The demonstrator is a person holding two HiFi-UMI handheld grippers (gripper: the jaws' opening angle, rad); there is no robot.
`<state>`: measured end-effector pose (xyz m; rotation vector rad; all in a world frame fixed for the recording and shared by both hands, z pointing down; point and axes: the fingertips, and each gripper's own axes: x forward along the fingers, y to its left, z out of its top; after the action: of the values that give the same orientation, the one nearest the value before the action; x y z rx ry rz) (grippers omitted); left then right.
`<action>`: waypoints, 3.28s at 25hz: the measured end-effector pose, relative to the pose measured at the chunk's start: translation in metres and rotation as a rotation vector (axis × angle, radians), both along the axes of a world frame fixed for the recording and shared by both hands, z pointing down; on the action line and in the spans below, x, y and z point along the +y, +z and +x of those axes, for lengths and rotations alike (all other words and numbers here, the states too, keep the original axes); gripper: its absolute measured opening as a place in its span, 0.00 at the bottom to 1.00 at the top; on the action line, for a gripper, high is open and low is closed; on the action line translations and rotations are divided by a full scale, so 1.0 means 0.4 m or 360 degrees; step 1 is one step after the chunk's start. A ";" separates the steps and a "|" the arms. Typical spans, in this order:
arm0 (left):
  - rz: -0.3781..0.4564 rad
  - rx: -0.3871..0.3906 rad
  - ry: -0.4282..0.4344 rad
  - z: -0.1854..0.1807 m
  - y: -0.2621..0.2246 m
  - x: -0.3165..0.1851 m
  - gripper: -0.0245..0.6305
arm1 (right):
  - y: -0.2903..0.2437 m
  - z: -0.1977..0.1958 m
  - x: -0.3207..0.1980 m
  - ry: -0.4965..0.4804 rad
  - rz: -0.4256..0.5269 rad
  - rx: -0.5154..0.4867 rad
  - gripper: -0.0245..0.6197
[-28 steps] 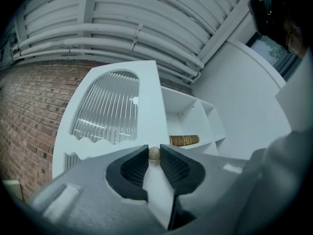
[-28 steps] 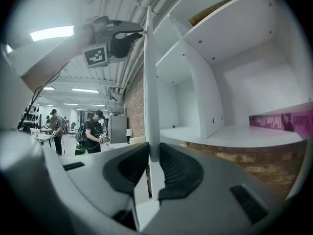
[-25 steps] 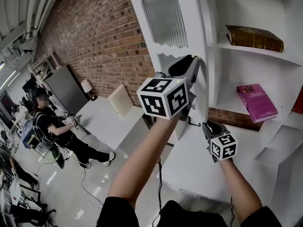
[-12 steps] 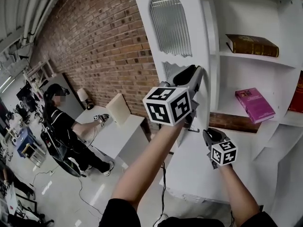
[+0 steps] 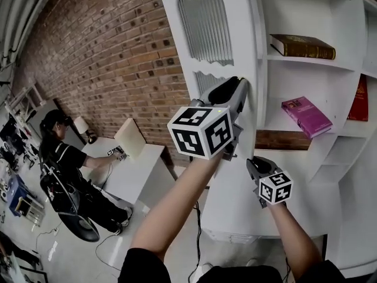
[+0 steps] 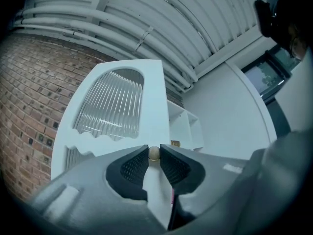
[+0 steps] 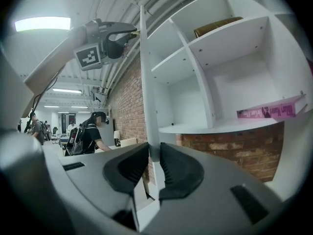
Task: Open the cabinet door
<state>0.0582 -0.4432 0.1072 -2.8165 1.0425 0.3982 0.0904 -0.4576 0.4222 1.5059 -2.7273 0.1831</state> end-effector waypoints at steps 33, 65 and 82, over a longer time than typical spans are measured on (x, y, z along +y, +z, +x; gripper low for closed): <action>-0.0071 0.0127 0.0450 -0.340 -0.002 0.121 0.17 | -0.008 -0.342 0.170 0.0299 0.0043 0.0061 0.14; -0.0044 0.0273 0.0575 -0.373 -0.005 0.122 0.17 | -0.014 -0.375 0.177 0.0264 0.0098 0.0007 0.15; -0.0091 0.0256 0.0761 -0.476 0.000 0.111 0.17 | -0.009 -0.487 0.179 0.0463 0.0147 -0.0015 0.15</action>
<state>-0.1321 -0.3988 0.1071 -3.1106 0.3883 0.6551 -0.1043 -0.3862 0.4185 1.9270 -2.5424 0.0686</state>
